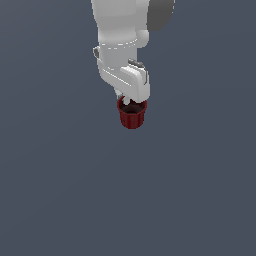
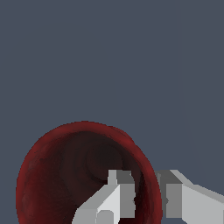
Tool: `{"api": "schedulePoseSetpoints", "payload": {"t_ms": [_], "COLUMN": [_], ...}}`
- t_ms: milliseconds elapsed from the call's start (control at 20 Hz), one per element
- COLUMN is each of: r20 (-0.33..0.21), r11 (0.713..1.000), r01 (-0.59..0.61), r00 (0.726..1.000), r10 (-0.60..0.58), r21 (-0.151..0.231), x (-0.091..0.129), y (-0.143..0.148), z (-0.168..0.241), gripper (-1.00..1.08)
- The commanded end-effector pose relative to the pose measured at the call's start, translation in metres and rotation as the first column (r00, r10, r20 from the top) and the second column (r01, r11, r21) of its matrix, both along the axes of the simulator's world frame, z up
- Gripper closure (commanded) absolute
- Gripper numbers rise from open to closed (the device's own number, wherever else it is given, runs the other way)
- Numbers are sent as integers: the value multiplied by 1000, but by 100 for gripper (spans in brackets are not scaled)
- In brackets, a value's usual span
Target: Pick up the object and move it to a goal position.
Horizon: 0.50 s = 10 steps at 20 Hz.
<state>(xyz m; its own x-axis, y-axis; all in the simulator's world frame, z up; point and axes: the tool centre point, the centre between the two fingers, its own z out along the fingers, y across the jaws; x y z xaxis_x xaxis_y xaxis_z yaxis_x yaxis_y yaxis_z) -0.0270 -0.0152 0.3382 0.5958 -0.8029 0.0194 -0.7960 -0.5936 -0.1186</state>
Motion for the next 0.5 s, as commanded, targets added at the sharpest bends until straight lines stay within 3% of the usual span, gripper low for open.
{"api": "schedulePoseSetpoints", "payload": {"t_ms": [0, 450], "r20": [2, 2], "r11": [1000, 1000], "r01": [0, -2], "r00": [1000, 1000], "r10": [0, 2], "r21": [0, 2], "x": [2, 9], "y": [1, 4], "z": [22, 63], "gripper": [108, 108]}}
